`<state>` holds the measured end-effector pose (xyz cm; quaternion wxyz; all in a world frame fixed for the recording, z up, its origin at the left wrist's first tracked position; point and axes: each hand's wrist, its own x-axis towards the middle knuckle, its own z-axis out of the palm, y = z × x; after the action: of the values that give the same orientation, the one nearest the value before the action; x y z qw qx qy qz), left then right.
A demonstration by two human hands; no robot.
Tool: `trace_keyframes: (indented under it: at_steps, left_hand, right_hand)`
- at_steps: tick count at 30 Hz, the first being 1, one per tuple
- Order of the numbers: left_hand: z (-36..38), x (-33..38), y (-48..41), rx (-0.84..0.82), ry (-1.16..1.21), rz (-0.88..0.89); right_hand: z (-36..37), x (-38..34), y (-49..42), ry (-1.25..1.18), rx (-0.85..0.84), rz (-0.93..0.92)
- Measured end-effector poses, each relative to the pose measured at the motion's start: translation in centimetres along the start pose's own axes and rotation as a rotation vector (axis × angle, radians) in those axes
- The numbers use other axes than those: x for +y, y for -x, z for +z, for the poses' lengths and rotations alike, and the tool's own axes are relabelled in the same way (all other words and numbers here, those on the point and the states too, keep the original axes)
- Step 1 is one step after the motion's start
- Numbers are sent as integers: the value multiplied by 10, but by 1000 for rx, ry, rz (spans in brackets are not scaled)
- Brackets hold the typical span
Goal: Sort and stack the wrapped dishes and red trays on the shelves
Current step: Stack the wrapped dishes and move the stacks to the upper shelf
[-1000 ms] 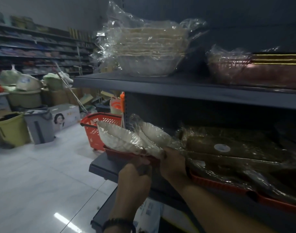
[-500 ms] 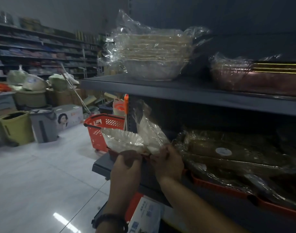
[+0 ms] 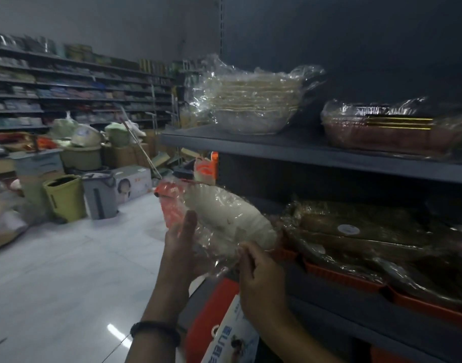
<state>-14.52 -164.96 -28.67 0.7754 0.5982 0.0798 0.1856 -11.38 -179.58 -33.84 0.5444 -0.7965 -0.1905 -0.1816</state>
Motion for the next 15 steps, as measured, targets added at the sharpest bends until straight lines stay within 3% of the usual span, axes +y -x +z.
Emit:
trace_keyframes:
  at_steps: [9,15]
  left_hand:
    - [-8,37,46,264,-1,17]
    - [-14,91,86,274,61,114]
  right_hand:
    - [-47,-53,31,13,-154,-112]
    - [-106,-71,25,19,45,-172]
